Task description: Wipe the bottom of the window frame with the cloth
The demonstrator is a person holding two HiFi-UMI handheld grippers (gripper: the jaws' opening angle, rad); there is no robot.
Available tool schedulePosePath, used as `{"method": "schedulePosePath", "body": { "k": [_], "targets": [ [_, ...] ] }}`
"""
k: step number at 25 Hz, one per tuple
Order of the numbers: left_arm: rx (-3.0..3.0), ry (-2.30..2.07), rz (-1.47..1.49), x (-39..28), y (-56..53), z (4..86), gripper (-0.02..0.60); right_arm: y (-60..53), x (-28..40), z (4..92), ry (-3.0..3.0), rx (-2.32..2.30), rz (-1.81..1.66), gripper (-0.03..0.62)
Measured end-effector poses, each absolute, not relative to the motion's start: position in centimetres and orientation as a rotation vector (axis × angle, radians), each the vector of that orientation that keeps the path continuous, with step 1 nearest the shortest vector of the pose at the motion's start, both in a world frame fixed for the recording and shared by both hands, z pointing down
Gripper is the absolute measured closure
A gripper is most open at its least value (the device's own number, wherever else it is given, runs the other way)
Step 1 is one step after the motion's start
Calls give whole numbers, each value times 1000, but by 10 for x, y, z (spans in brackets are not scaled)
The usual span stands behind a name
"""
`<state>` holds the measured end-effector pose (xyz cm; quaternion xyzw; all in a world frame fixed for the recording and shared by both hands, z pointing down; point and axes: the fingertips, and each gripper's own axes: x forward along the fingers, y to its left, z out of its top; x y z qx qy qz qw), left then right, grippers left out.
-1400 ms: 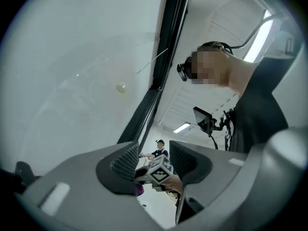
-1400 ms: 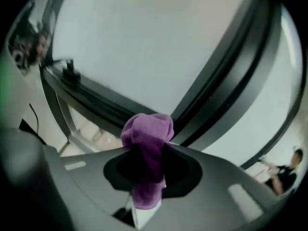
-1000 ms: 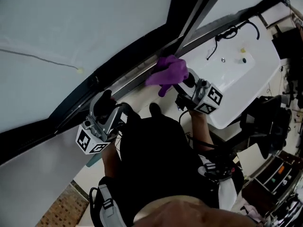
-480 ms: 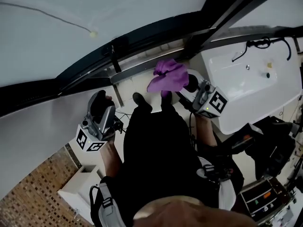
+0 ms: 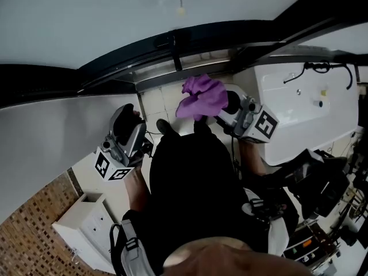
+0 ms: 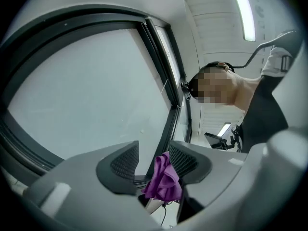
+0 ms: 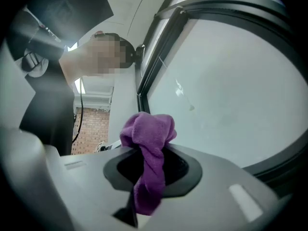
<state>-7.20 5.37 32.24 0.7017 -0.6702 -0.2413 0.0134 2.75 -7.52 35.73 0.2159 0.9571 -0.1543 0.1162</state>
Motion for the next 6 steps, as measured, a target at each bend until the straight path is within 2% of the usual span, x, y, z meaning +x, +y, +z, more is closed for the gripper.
{"method": "schedulePosePath", "body": {
  "k": [6],
  "targets": [
    [2163,-2202,-748,-126,161,313,379,41,-49,336,2787,757,-463,516]
  ]
}}
